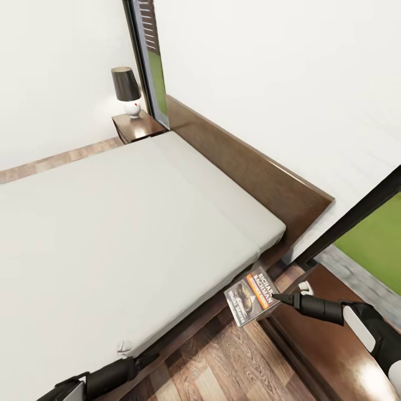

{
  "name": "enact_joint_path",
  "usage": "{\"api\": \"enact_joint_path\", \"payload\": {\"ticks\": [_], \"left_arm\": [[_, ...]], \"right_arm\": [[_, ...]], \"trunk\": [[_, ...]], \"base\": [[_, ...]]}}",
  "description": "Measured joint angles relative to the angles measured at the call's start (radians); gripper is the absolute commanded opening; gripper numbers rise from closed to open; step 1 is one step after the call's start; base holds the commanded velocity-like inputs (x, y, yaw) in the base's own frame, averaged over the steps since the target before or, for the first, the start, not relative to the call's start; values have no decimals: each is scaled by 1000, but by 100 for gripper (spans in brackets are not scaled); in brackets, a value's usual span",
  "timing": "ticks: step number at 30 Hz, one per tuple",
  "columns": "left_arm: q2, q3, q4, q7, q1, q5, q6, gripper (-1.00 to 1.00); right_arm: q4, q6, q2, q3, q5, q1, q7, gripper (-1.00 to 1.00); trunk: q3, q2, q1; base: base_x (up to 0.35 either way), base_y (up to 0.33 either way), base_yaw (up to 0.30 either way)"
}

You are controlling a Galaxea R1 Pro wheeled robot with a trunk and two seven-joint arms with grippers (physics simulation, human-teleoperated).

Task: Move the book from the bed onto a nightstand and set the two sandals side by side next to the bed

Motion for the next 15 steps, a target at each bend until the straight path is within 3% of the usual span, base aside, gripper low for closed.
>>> {"api": "enact_joint_path", "payload": {"ticks": [5, 10, 15], "left_arm": [[-3, 1, 15, 0, 0, -1, 0, 100], [-4, 0, 19, 0, 0, -3, -1, 100], [-4, 0, 34, 0, 0, -31, -4, 100]], "right_arm": [[3, 0, 1, 1, 2, 0, -1, -100], [4, -2, 1, 3, 78, 0, -1, -100], [14, -1, 2, 3, 96, 0, -1, -100]], "trunk": [[8, 0, 0], [17, 0, 0], [25, 0, 0]], "base": [[0, 0, 0], [0, 0, 0], [0, 0, 0]]}}
